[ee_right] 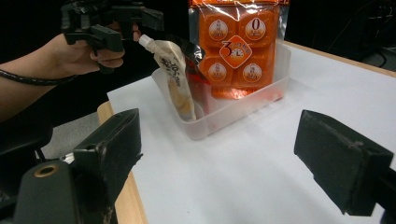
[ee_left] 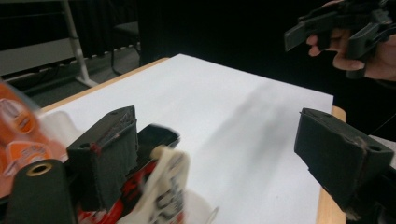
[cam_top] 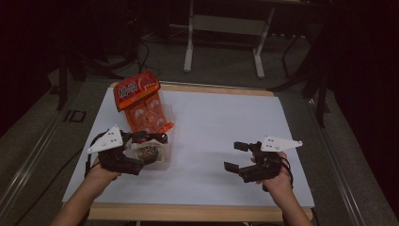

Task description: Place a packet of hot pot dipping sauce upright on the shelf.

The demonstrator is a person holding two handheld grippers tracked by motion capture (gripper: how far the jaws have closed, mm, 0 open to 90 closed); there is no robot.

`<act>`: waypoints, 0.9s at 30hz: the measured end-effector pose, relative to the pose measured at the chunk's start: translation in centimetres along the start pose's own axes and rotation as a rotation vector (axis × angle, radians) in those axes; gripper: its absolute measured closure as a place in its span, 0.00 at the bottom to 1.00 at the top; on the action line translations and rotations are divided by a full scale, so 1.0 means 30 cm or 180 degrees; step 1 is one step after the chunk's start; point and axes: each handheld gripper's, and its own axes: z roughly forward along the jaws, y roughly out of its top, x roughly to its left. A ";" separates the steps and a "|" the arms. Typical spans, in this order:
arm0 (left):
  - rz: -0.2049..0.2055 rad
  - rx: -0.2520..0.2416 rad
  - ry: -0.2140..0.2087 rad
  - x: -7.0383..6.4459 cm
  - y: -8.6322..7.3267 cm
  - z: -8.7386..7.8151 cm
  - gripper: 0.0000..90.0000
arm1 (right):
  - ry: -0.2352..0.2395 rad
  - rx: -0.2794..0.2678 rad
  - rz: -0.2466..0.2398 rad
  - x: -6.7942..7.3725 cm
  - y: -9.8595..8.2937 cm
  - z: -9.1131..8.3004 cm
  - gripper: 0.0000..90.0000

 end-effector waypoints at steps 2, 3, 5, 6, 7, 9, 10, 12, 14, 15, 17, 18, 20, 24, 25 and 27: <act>-0.0018 0.0022 -0.0044 -0.011 0.007 0.010 0.12 | -0.0006 0.0007 -0.0004 0.000 -0.001 -0.002 0.16; -0.0022 0.0036 -0.0059 -0.018 0.011 0.017 0.12 | -0.0003 0.0008 0.0000 0.000 -0.001 -0.003 0.16; -0.0037 0.0061 -0.0075 -0.032 0.017 0.029 0.11 | -0.0005 0.0000 -0.0003 0.000 -0.003 -0.004 0.16; -0.0055 0.0072 -0.0128 -0.037 0.019 0.035 0.11 | -0.0002 0.0004 0.0000 0.000 -0.004 -0.005 0.16; -0.0056 0.0086 -0.0142 -0.042 0.021 0.041 0.11 | 0.0002 0.0010 0.0003 0.000 -0.006 -0.005 0.16; -0.0046 0.0083 -0.0177 -0.056 0.025 0.048 0.11 | 0.0002 0.0028 0.0000 0.000 -0.010 -0.003 0.16; -0.0054 0.0088 -0.0174 -0.063 0.027 0.049 0.11 | 0.0009 0.0035 0.0004 -0.001 -0.014 -0.002 0.16; -0.0045 0.0103 -0.0156 -0.072 0.032 0.051 0.11 | 0.0012 0.0045 0.0009 -0.001 -0.018 0.000 0.16; -0.0052 0.0068 -0.0205 -0.081 0.034 0.052 0.11 | 0.0007 0.0050 0.0014 -0.002 -0.020 0.001 0.16; -0.0039 0.0083 -0.0203 -0.088 0.034 0.055 0.11 | 0.0009 0.0048 0.0018 -0.003 -0.021 0.001 0.16; -0.0027 0.0120 -0.0200 -0.095 0.033 0.062 0.11 | 0.0013 0.0048 0.0020 -0.002 -0.021 0.002 0.16; -0.0040 0.0118 -0.0226 -0.099 0.031 0.066 0.11 | 0.0014 0.0049 0.0016 -0.001 -0.020 0.002 0.16; -0.0035 0.0133 -0.0251 -0.109 0.026 0.072 0.11 | 0.0015 0.0045 0.0012 0.001 -0.021 0.001 0.16; -0.0008 0.0118 -0.0343 -0.132 0.017 0.086 0.11 | 0.0014 0.0062 0.0027 -0.002 -0.031 0.001 0.16; 0.0006 0.0120 -0.0368 -0.137 0.014 0.090 0.11 | 0.0017 0.0076 0.0030 -0.004 -0.034 0.001 0.16; 0.0008 0.0129 -0.0402 -0.148 0.008 0.099 0.11 | 0.0013 0.0072 0.0037 -0.006 -0.042 0.002 0.16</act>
